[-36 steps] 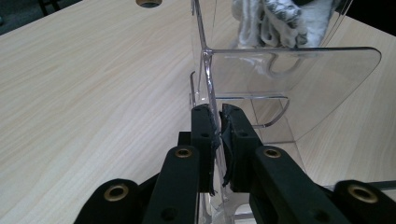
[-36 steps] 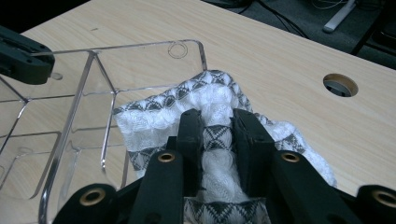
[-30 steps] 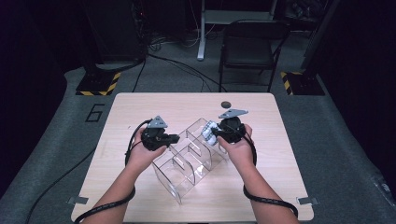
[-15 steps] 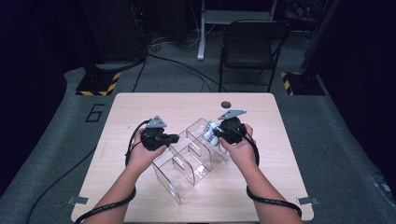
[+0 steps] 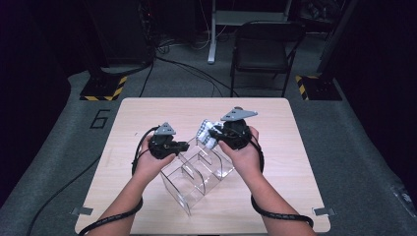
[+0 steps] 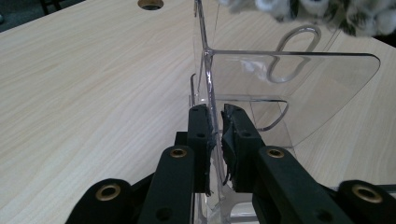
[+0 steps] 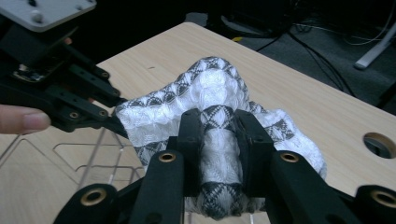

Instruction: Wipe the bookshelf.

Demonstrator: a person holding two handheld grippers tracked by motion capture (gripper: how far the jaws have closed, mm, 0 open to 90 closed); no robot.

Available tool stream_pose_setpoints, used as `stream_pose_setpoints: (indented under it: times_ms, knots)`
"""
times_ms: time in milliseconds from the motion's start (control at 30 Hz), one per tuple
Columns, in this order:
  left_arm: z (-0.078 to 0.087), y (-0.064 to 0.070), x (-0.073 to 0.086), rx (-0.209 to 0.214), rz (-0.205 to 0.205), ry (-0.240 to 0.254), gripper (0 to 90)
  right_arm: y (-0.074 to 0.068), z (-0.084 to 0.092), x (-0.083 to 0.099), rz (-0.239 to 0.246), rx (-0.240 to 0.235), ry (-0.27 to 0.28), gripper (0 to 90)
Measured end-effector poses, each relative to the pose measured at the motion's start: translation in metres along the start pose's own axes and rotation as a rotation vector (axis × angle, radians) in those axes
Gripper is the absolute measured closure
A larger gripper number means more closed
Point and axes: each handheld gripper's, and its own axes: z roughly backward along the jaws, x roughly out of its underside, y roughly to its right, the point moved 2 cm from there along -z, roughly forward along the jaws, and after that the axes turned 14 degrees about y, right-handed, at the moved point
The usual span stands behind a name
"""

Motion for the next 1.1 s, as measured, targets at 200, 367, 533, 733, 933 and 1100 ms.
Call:
stream_pose_setpoints:
  times_ms: [200, 367, 533, 733, 933, 1100]
  knots:
    - [0.004, -0.002, 0.000, 0.003, 0.007, 0.008, 76.4, -0.008, -0.007, 0.010, -0.037, -0.046, -0.024, 70.4]
    - [0.009, -0.005, 0.000, 0.006, 0.024, 0.027, 73.7, -0.012, -0.023, 0.036, 0.023, -0.023, -0.154, 67.8]
    - [0.006, -0.004, 0.001, 0.025, 0.027, 0.021, 76.5, -0.014, -0.029, 0.046, 0.003, -0.029, -0.166, 68.7]
    - [0.002, -0.003, 0.000, 0.010, 0.008, -0.003, 82.9, -0.014, -0.037, 0.043, 0.013, -0.028, -0.177, 71.9]
    - [0.001, -0.001, -0.002, -0.009, -0.028, -0.024, 84.3, -0.014, -0.049, 0.038, 0.029, -0.030, -0.201, 72.9]
    - [0.001, -0.001, -0.002, -0.009, -0.023, -0.024, 84.2, -0.014, -0.059, 0.034, 0.030, -0.025, -0.217, 73.1]
